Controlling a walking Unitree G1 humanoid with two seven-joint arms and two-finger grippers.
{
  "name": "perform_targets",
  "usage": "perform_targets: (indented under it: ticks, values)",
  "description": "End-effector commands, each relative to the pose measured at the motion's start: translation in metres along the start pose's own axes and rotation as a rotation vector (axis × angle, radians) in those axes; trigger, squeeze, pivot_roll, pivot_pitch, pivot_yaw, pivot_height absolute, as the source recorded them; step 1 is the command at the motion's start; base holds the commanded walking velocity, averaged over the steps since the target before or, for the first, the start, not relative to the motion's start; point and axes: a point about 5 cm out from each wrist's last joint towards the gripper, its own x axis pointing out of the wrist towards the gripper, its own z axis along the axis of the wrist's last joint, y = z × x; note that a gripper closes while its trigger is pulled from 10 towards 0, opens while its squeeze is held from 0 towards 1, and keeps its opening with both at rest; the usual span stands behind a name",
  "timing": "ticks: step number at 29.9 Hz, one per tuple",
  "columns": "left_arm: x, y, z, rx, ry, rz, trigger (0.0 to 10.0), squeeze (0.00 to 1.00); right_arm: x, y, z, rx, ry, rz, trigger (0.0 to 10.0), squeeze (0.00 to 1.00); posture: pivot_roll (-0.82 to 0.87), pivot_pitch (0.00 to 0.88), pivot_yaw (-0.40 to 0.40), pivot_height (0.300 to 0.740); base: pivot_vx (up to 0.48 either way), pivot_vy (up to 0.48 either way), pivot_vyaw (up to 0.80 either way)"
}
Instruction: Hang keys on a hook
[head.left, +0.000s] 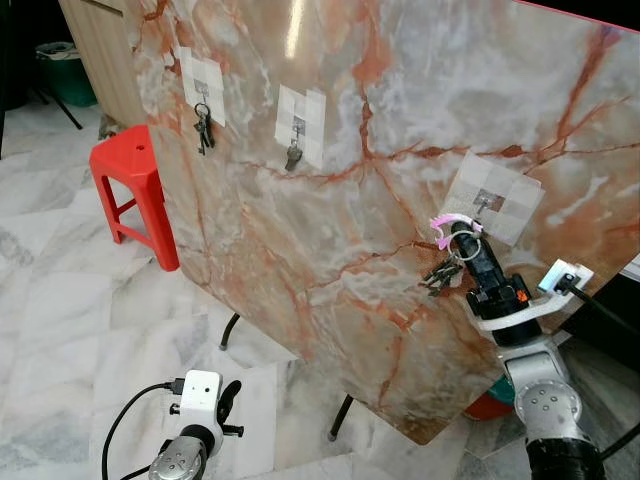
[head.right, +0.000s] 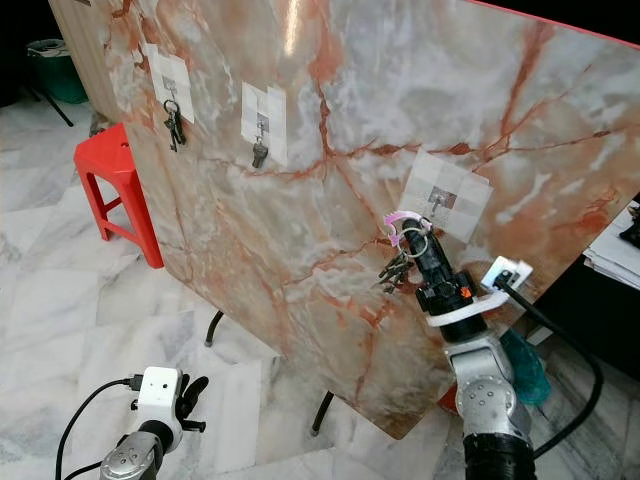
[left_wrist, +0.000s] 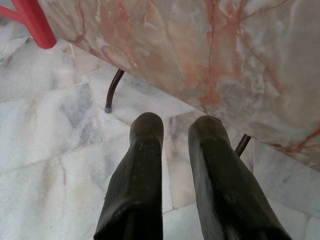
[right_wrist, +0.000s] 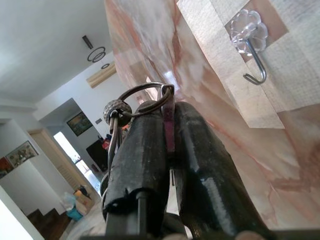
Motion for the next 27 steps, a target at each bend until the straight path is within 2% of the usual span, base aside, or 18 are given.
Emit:
perform_targets:
  ticks: [1, 12, 27]
  values:
    - [-0.002, -0.002, -0.004, -0.007, 0.004, 0.003, 10.0, 0.0, 0.001, -0.003, 0.005, -0.028, -0.013, -0.001, 10.0, 0.0, 0.07, 0.072, -0.107, 0.74, 0.0, 0.0, 0.0]
    - [-0.003, -0.001, -0.004, -0.007, 0.006, 0.002, 10.0, 0.0, -0.004, -0.017, 0.023, -0.077, -0.084, -0.081, 10.0, 0.0, 0.07, 0.074, -0.104, 0.74, 0.0, 0.0, 0.0]
    - [-0.002, -0.001, -0.003, -0.002, 0.003, 0.0, 10.0, 0.0, -0.006, -0.017, 0.025, -0.067, -0.119, -0.07, 10.0, 0.0, 0.07, 0.073, -0.099, 0.74, 0.0, 0.0, 0.0]
